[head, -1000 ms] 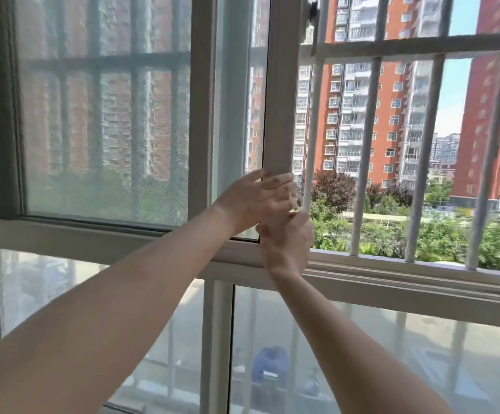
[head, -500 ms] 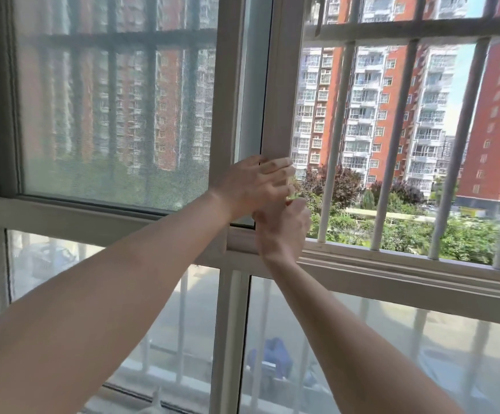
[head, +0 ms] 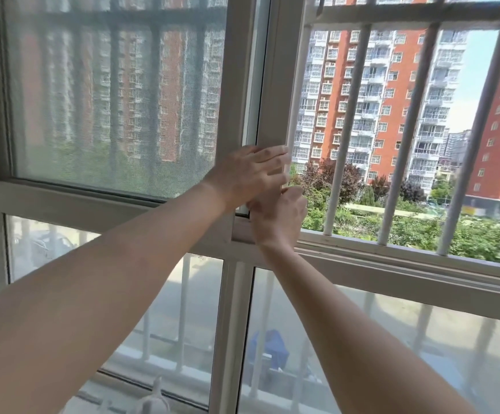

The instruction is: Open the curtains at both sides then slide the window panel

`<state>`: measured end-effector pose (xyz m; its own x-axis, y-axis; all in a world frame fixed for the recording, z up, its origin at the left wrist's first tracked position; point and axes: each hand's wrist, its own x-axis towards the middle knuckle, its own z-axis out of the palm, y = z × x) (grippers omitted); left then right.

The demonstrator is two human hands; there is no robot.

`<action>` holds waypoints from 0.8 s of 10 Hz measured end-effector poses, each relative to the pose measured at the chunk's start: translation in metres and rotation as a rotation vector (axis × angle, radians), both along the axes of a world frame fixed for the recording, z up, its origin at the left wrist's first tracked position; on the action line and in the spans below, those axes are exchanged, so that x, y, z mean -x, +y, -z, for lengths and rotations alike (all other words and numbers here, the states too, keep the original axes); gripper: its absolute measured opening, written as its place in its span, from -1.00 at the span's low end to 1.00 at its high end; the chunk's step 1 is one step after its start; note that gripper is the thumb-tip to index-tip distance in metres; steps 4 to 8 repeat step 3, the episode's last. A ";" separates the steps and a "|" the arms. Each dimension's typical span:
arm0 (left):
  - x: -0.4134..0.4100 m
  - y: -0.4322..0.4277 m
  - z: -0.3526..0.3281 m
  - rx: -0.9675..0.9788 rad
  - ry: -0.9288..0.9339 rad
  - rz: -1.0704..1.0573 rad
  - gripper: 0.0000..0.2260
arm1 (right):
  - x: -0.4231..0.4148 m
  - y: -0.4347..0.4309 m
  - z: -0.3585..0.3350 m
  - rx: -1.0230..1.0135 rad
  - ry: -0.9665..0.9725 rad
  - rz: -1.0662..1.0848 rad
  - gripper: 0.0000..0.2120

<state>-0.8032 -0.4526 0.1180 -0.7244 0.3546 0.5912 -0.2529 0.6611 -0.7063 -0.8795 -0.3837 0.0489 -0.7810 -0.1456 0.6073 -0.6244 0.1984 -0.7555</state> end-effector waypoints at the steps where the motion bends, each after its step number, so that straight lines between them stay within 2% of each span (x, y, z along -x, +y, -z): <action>1: 0.003 0.005 0.003 -0.034 0.004 -0.015 -0.61 | 0.000 0.005 -0.006 -0.045 0.005 -0.020 -0.43; 2: -0.002 0.013 0.004 -0.128 0.018 0.016 -0.51 | 0.001 0.017 -0.012 -0.099 0.018 -0.097 -0.54; 3: -0.010 0.016 0.016 -0.361 0.110 0.045 -0.35 | -0.001 0.038 -0.018 -0.191 0.049 -0.197 -0.57; 8: -0.010 0.016 0.016 -0.361 0.110 0.045 -0.35 | -0.001 0.038 -0.018 -0.191 0.049 -0.197 -0.57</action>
